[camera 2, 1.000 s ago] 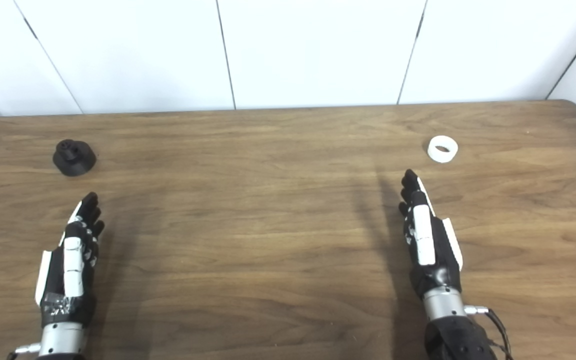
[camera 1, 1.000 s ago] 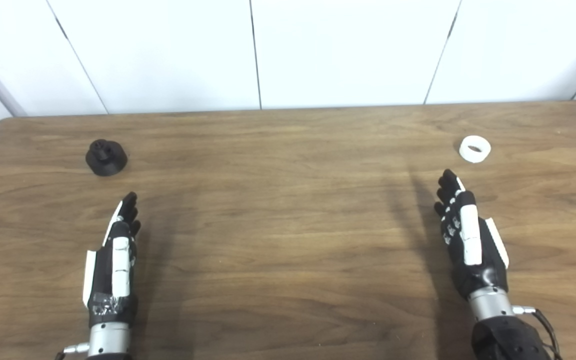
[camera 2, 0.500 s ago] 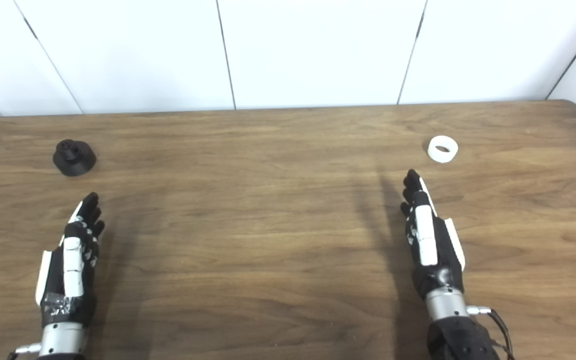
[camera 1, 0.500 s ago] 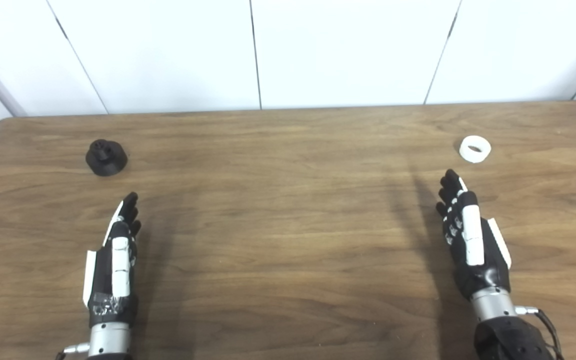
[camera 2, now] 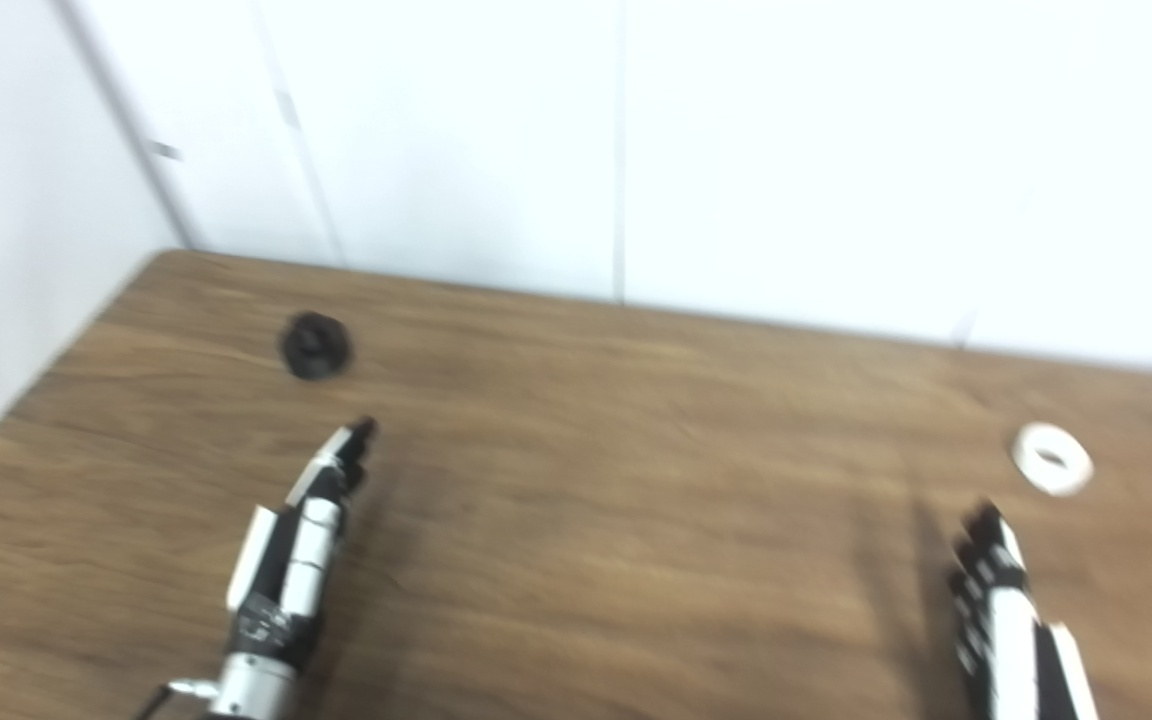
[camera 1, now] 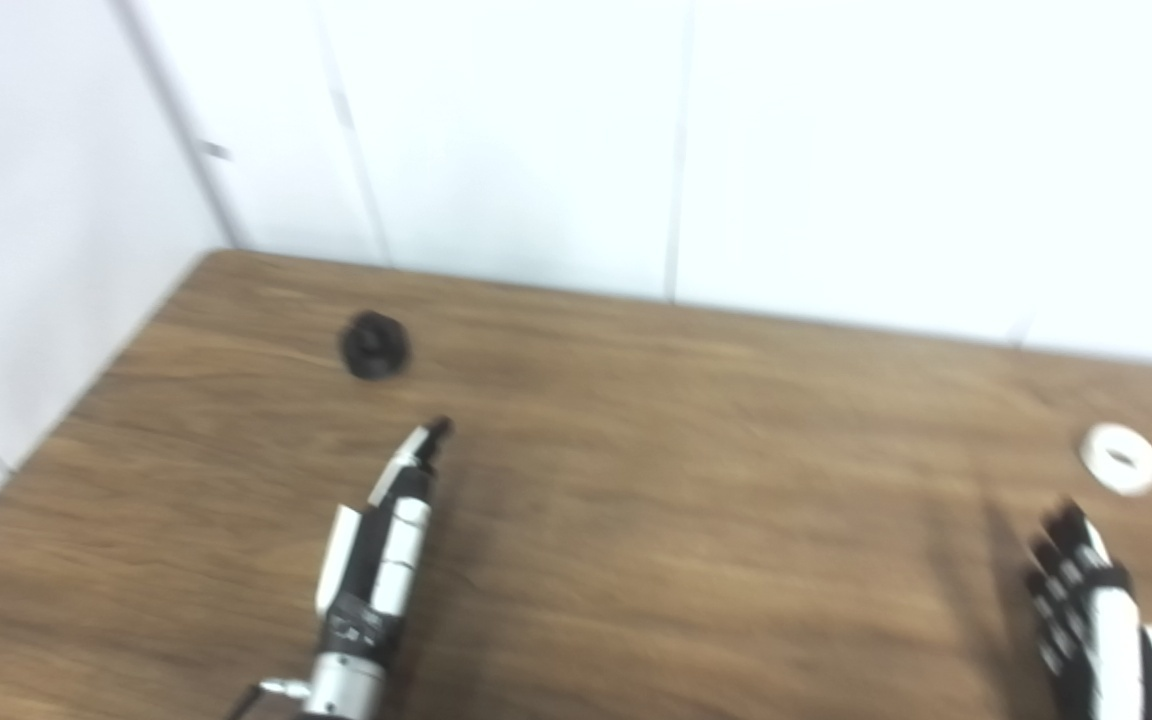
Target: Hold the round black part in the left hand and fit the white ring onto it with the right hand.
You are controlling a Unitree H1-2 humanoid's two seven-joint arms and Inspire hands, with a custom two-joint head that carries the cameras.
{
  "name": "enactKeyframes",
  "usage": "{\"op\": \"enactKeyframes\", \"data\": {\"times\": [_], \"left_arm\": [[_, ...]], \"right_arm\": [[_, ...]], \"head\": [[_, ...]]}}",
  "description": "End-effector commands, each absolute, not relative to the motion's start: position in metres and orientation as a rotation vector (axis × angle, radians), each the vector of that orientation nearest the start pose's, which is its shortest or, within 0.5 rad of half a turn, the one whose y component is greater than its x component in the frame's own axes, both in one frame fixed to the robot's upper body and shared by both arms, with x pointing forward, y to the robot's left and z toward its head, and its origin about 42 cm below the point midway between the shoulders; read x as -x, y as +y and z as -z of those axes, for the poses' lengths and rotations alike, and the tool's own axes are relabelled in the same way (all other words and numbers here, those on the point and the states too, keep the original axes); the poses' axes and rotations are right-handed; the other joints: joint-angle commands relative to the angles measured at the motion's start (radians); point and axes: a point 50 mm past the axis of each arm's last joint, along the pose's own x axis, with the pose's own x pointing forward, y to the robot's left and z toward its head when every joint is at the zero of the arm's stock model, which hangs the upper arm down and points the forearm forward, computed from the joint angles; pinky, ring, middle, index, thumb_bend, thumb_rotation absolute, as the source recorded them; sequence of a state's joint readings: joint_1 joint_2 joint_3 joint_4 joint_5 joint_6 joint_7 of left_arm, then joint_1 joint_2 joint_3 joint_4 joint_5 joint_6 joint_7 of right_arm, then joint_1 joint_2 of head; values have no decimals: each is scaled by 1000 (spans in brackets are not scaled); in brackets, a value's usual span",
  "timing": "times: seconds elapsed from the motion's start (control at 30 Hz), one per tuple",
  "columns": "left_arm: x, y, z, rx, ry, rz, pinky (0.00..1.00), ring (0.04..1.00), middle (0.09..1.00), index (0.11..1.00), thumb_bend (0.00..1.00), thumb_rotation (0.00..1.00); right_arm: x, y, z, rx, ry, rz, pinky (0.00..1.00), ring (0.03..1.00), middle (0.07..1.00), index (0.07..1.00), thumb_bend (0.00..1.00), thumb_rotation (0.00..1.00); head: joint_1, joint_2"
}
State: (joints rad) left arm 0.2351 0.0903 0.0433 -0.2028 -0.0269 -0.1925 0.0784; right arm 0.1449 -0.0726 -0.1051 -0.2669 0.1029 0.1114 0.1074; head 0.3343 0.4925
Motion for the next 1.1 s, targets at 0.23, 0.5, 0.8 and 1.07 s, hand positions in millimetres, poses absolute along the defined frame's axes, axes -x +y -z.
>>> {"op": "enactKeyframes", "data": {"times": [0.23, 0.5, 0.8, 1.07], "left_arm": [[-196, 240, -82, -43, -137, -173, 1000, 996, 968, 938, 517, 850], [-195, 239, -80, -65, -130, -171, 1000, 1000, 973, 940, 546, 810], [-195, 243, -111, -220, -89, -252, 979, 964, 944, 923, 655, 418], [-222, 283, -158, -424, -113, -323, 1000, 977, 935, 919, 932, 293]], "right_arm": [[-232, -276, -120, 0, -62, 9, 1000, 999, 983, 976, 599, 990], [-231, -277, -116, 2, -51, 17, 1000, 979, 941, 941, 632, 1000], [-230, -274, -119, 22, -61, -25, 1000, 992, 973, 975, 649, 1000], [-229, -274, -121, 23, -64, -34, 1000, 1000, 1000, 1000, 616, 1000]], "head": [[33, -53], [14, -43], [1, -21], [-16, 4]]}}
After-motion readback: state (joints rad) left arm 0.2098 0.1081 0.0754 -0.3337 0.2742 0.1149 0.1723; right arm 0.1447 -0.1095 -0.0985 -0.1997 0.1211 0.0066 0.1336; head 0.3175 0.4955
